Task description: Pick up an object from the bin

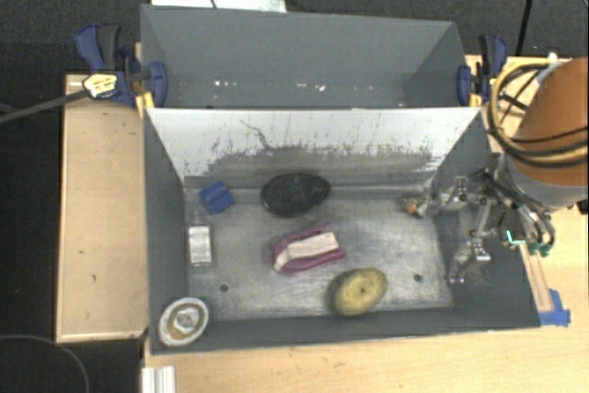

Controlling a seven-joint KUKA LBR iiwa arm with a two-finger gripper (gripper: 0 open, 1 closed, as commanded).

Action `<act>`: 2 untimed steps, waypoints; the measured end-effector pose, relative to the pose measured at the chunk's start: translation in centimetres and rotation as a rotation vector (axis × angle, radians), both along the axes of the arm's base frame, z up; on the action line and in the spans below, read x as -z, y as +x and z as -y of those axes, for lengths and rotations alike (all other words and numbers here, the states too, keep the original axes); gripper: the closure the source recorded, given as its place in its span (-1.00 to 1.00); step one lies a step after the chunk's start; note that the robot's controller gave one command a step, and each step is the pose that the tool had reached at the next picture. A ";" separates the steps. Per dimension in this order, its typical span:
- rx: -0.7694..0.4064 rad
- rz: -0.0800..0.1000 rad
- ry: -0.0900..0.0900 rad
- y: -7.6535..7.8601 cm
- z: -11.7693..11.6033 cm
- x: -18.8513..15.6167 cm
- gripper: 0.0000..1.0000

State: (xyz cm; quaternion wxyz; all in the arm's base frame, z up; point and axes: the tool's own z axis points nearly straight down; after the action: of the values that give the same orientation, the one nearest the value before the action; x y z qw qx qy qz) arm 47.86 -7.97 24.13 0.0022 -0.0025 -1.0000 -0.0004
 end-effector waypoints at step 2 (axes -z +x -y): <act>-0.088 0.020 0.001 0.5 -18.7 16.7 -1.00</act>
Offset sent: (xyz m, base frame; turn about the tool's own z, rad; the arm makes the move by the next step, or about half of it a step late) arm 0.0216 0.0743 -0.1713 0.0032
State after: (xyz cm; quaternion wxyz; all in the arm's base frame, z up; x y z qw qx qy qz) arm 48.41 10.71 7.41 -0.0079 0.0413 -0.9991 -0.0010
